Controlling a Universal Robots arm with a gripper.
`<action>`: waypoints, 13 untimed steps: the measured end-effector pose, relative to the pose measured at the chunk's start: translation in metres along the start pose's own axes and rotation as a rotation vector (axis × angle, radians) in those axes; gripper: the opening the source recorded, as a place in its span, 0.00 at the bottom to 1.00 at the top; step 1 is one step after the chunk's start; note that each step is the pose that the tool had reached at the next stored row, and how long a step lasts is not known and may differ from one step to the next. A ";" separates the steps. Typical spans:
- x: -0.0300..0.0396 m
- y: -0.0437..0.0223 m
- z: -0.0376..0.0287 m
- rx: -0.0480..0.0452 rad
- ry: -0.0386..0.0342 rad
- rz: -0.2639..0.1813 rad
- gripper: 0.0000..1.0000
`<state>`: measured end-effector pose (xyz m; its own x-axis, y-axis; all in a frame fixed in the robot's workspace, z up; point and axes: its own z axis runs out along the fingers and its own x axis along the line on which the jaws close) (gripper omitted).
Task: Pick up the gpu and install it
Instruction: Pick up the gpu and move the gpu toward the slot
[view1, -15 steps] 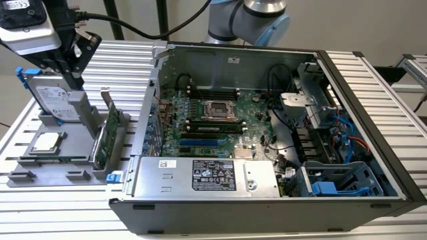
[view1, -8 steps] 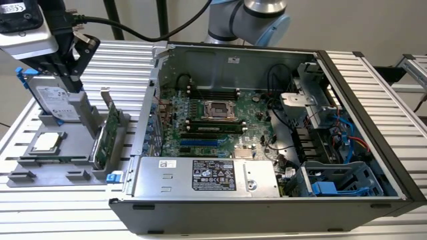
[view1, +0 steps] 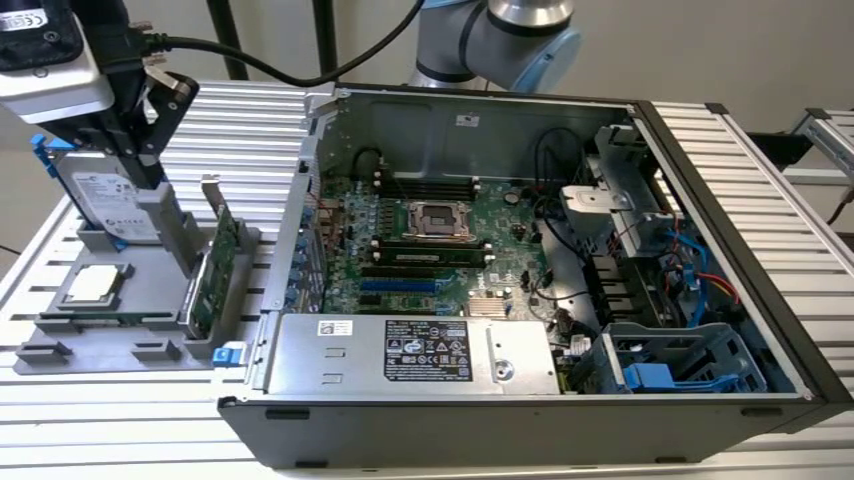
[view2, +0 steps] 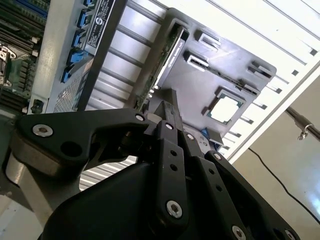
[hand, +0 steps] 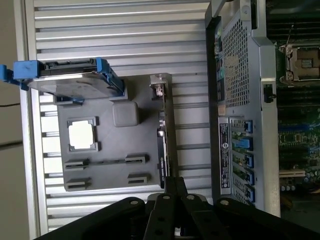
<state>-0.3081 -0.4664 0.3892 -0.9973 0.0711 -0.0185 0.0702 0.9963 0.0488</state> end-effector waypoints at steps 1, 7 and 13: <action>0.0000 -0.0001 0.0000 0.0000 0.0000 0.000 0.00; 0.0000 -0.0001 0.0000 -0.0001 0.0000 -0.001 1.00; 0.0000 -0.0001 0.0000 -0.0001 0.0001 -0.003 1.00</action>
<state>-0.3082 -0.4665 0.3891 -0.9975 0.0681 -0.0185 0.0671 0.9965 0.0489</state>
